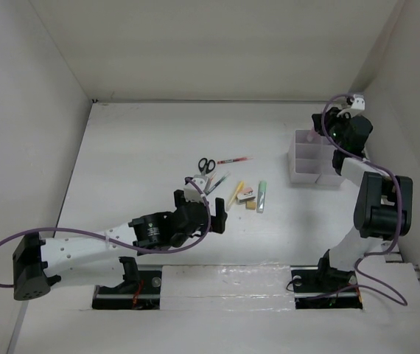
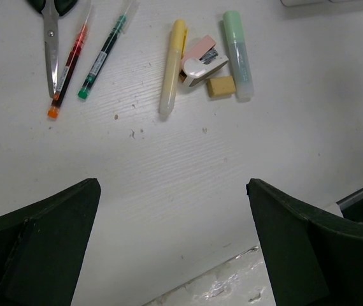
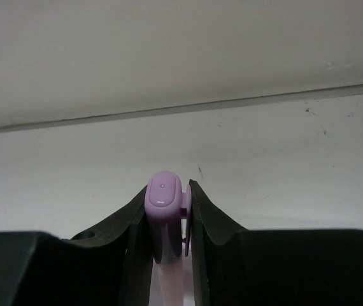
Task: Sort the stationery into containers
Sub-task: Place the pen in the storage box.
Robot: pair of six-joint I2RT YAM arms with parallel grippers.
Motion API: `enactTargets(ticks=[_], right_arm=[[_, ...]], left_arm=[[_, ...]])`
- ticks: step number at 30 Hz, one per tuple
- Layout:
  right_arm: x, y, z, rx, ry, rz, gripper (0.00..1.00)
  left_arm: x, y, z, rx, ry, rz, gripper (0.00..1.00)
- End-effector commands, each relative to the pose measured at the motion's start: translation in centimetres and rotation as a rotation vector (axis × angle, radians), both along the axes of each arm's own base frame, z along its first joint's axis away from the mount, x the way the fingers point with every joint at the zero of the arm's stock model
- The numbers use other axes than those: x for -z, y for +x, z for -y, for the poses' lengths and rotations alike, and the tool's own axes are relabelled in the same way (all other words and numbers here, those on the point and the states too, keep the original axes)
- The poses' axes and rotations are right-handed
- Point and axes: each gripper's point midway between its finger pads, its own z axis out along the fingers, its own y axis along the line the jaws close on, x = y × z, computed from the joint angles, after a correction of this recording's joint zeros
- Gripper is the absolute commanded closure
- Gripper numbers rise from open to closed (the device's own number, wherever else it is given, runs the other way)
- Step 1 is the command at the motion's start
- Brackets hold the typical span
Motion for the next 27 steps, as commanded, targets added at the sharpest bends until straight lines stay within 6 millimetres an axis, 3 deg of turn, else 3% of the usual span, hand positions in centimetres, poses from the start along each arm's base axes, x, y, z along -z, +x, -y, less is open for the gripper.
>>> enactTargets(ticks=[1,5,6,8,10,13,16,17,18,19,20,21,22,23,24,25,27], right_arm=[[-1.9,0.5,0.2,0.000,-0.014,0.083,0.90],[-1.5,0.4,0.2,0.000,-0.022,0.076,0.76],[-1.5,0.4,0.2,0.000,-0.022,0.076,0.62],[-1.3,0.2,0.0,-0.011,-0.023,0.079,0.47],[-2.2,-0.4,-0.1,-0.011,-0.027,0.102,0.31],[-4.1,-1.1,-0.7,-0.020,-0.034,0.141,0.23],[-5.2,-2.0,-1.8,-0.032,-0.036,0.164,0.00],[-7.4,-2.8,-2.4,-0.033,-0.042,0.213,0.00],[-7.7,-3.2,-2.8,-0.030,-0.037,0.197,0.00],[-8.1,-3.5,-3.7,-0.017,-0.038,0.190,0.00],[-10.2,-4.3,-4.3,-0.010,-0.050,0.216,0.00],[-9.2,-4.6,-4.8,-0.004,-0.076,0.145,0.00],[-9.8,-4.9,-5.0,0.027,-0.090,0.133,0.00],[-10.2,-5.5,-6.8,0.001,-0.103,0.122,0.00],[-11.5,-6.8,-7.4,0.001,-0.110,0.137,0.00],[-11.4,-7.5,-7.9,-0.007,-0.110,0.115,0.00],[-12.6,-9.7,-9.4,-0.051,-0.106,0.139,0.00]], left_arm=[[-1.7,0.1,0.4,0.012,-0.051,0.030,0.00],[-1.7,0.1,0.4,0.012,-0.051,0.030,0.00],[-1.7,0.1,0.4,0.012,-0.051,0.030,0.00],[-1.7,0.1,0.4,0.012,-0.051,0.030,0.00],[-1.7,0.1,0.4,0.012,-0.051,0.030,0.00],[-1.6,0.2,0.1,-0.002,-0.047,0.029,0.00],[-1.6,0.3,0.1,-0.020,-0.060,0.025,0.00],[-1.6,0.4,0.3,-0.021,-0.054,0.023,0.00],[-0.8,0.4,0.3,-0.037,-0.037,0.009,0.00],[-1.4,0.8,0.6,-0.052,-0.052,0.006,0.00],[-1.1,0.8,0.7,-0.056,-0.038,-0.004,0.00],[-0.9,1.3,0.9,-0.074,-0.036,-0.012,0.00],[0.4,2.1,0.8,-0.108,0.000,-0.043,0.00],[0.5,2.7,1.0,-0.121,0.021,-0.058,0.00],[1.0,3.3,1.2,-0.137,0.040,-0.065,0.00],[2.6,4.0,1.4,-0.145,0.097,-0.090,0.00],[2.5,4.7,2.9,-0.096,0.143,-0.070,0.00]])
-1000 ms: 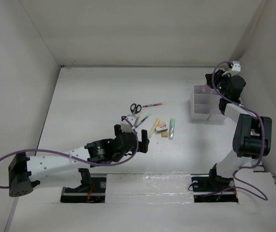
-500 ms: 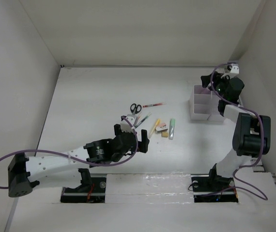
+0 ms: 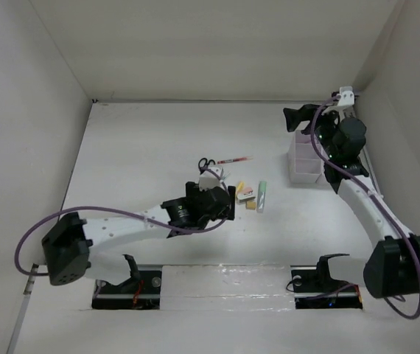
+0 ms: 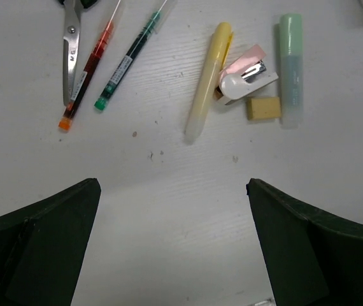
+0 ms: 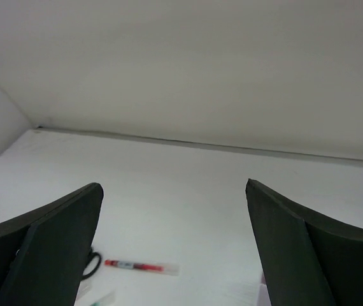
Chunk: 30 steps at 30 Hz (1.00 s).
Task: Sort the stationery into containers
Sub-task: Place the pen in the storage box, then pick up the pen from the center of the board.
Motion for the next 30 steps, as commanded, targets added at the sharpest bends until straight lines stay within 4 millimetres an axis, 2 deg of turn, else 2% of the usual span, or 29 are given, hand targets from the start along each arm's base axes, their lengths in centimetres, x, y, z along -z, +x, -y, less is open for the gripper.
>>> enactTargets(ticks=[1,2,3,4,5,7,10,11,13,14,18,19,21,23,24,26,30], right_arm=[[-0.8,-2.7,-0.2,0.019,-0.027,-0.032,0.00],[-1.0,-3.7,-1.5,-0.035,-0.029,-0.025,0.00],[-0.6,-4.4,-1.6,-0.044,-0.031,-0.033,0.00],[-1.6,-5.8,-2.1,-0.062,-0.017,-0.012,0.00],[-1.3,-6.5,-2.2,-0.071,-0.019,-0.022,0.00],[-1.6,-8.7,-2.9,-0.105,-0.019,-0.009,0.00],[-1.2,-10.7,-2.8,-0.117,-0.020,-0.007,0.00],[-2.6,-11.8,-2.7,-0.126,-0.016,0.037,0.00],[-2.6,-12.8,-3.1,-0.146,-0.018,0.031,0.00],[-2.9,-13.3,-3.0,-0.146,-0.017,0.040,0.00],[-2.8,-13.9,-3.5,-0.184,-0.023,0.035,0.00],[-2.8,-13.9,-3.5,-0.184,-0.023,0.035,0.00],[-2.8,-14.0,-3.7,-0.194,-0.015,0.031,0.00],[-3.2,-14.3,-4.0,-0.216,-0.009,0.038,0.00],[-3.2,-14.4,-4.3,-0.226,-0.009,0.038,0.00],[-3.5,-14.7,-4.2,-0.226,-0.008,0.048,0.00],[-3.8,-14.8,-4.0,-0.216,-0.006,0.057,0.00]], left_arm=[[-0.3,1.2,2.2,0.055,0.043,0.007,0.00],[1.0,1.6,2.8,0.079,0.100,0.004,0.00],[0.6,2.0,3.6,0.094,0.110,0.016,0.00],[0.9,2.4,3.7,0.101,0.145,0.028,0.00],[1.8,2.7,4.2,0.114,0.172,0.027,0.00],[1.9,3.3,5.4,0.145,0.168,0.053,0.00],[3.3,4.3,5.3,0.158,0.217,0.051,0.02],[3.8,4.4,5.3,0.172,0.229,0.038,0.03],[3.9,5.4,5.5,0.194,0.210,0.039,0.05],[4.6,5.1,5.7,0.218,0.216,0.028,0.05],[5.6,6.0,6.2,0.265,0.211,0.008,0.09],[6.6,5.9,6.0,0.277,0.241,-0.003,0.09],[6.7,6.3,6.8,0.291,0.240,0.002,0.11],[8.0,6.6,6.6,0.290,0.258,-0.025,0.11],[8.1,6.7,7.1,0.297,0.249,-0.025,0.16],[9.7,6.4,6.9,0.306,0.273,-0.055,0.18],[10.9,6.6,7.0,0.291,0.294,-0.074,0.27]])
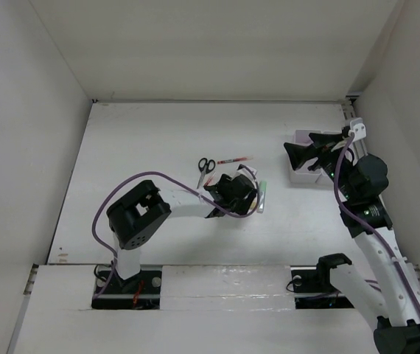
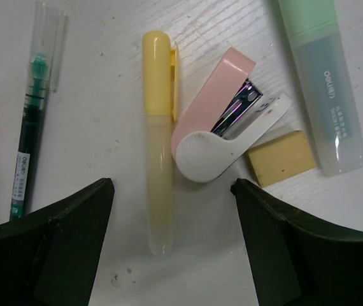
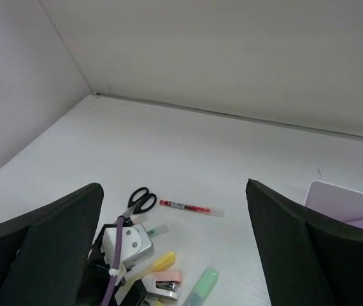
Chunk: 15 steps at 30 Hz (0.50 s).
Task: Sort the stationery into containers
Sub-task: Pick up the pen from the center of the board.
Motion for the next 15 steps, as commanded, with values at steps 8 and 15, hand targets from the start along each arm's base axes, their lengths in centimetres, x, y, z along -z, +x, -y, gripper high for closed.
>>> enactTargets(ticks=[8,15], right_arm=[[-2.0,-1.3,-0.4,-0.026,0.013,0.056,0.00],[-2.5,-1.4,-0.4,-0.028,0.024,0.060,0.00]], left_arm=[[1.0,0.2,-1.1,-0.032,0.055,-0.015,0.52],[0.3,-0.4,-2.6,-0.052,0.070,-0.012,0.66]])
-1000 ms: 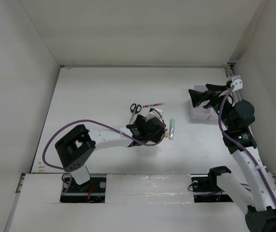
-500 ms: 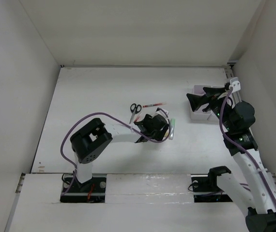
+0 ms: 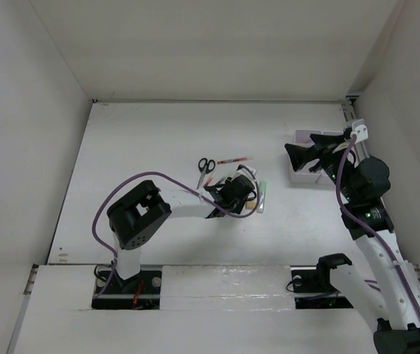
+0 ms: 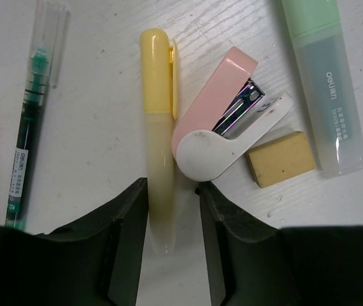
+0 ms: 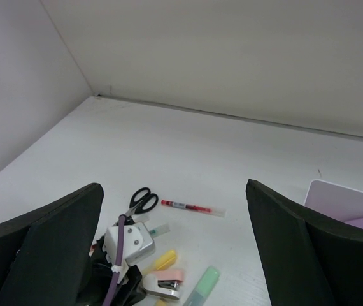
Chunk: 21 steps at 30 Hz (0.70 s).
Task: Sort the stationery into containers
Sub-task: Pick up the pen from the center of the board.
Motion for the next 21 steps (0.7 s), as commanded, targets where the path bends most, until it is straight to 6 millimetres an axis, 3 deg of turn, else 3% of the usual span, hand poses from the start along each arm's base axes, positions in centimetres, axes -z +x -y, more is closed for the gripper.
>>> enactTargets(ticks=[1,3,4,9,12,15,17,18,19,20,21], right_arm=[[-2.1,-0.8,-0.5,-0.027,0.019,0.051,0.00],[-2.1,-0.9,-0.7,-0.036,0.020,0.051,0.00],[-2.5,-1.0,-0.7,-0.038,0.029,0.055,0.00],[-3.0,-1.4,-0.7,-0.038,0.031,0.064,0.00],[-3.0,-1.5,-0.9,-0.050,0.037,0.060,0.00],[-2.0,-1.0,-1.7,-0.090,0.042,0.017,0.00],[-1.7,-0.6,-2.0,-0.103,0.054,-0.002,0.00],[-1.1,-0.2,-2.4,-0.119,0.075,-0.020,0.00],[-0.9,0.0,-2.6,-0.132,0.088,-0.027,0.00],[-0.8,-0.4,-3.3,-0.168,0.098,-0.028,0.00],[0.0,-0.1,-3.7,-0.185,0.110,-0.050,0.00]], left_arm=[[0.2,-0.5,-2.8,-0.033,0.081,-0.009,0.68],[0.6,-0.5,-3.8,-0.048,0.097,-0.009,0.70],[0.6,-0.5,-3.8,-0.048,0.097,-0.009,0.80],[0.8,-0.6,-4.3,-0.060,0.104,-0.030,1.00],[0.9,-1.0,-4.7,-0.068,0.126,-0.049,1.00],[-1.1,-0.6,-4.9,-0.089,0.109,-0.023,1.00],[-3.8,-0.1,-4.6,-0.108,0.055,0.020,1.00],[-6.1,0.2,-4.6,-0.119,0.012,0.060,1.00],[-6.3,0.5,-4.6,-0.129,0.009,0.075,1.00],[-9.0,0.1,-3.8,-0.117,-0.056,0.124,1.00],[-10.4,0.1,-3.2,-0.115,-0.106,0.159,1.00]])
